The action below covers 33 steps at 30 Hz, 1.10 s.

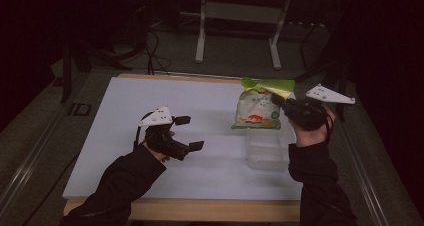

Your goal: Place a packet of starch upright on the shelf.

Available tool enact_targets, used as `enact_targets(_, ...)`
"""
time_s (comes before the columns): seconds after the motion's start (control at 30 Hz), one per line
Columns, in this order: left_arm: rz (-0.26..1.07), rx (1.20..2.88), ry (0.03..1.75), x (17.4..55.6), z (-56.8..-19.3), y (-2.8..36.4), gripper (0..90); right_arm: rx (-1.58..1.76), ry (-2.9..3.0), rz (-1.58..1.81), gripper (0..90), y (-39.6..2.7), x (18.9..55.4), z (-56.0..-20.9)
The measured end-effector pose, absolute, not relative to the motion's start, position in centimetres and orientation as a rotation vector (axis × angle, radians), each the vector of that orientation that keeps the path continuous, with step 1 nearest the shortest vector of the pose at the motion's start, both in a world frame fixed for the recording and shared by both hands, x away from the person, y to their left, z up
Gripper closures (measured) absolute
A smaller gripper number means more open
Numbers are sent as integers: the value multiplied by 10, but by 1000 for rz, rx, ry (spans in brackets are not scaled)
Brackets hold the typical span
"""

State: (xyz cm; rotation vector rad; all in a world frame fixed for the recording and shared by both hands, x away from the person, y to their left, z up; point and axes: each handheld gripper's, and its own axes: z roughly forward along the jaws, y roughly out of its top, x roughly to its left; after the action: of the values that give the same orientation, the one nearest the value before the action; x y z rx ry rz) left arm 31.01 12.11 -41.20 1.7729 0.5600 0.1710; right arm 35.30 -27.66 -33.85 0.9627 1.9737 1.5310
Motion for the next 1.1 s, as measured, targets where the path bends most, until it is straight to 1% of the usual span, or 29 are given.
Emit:
enact_targets(0.13, 195, 1779, 599, 308, -426, 129, 11, 1004, 1950, 1507, 855, -285, 365, -340)
enact_targets(0.2, 195, 1779, 599, 308, -426, 129, 4, 1012, 1942, 1502, 855, -287, 368, -340)
enact_targets(0.23, 236, 1796, 629, 304, -436, 134, 0, 1028, 1934, 1493, 855, -292, 374, -342)
enact_targets(0.3, 261, 1800, 665, 301, -444, 140, 0, 1050, 1924, 1486, 855, -296, 379, -343)
enact_targets(0.4, 258, 1799, 683, 301, -448, 143, 0, 1066, 1914, 1477, 855, -300, 384, -345)
enact_targets(0.43, 255, 1772, 718, 296, -461, 153, 0, 1086, 1906, 1466, 855, -303, 390, -348)
enact_targets(0.6, 248, 1755, 735, 287, -474, 160, 0, 1117, 1900, 1419, 855, -307, 402, -357)
enact_targets(0.9, 240, 1741, 727, 281, -479, 159, 0, 1160, 1915, 1334, 855, -305, 422, -375)
enact_targets(1.1, 222, 1742, 736, 282, -485, 159, 0, 1208, 1926, 1350, 856, -309, 425, -389)
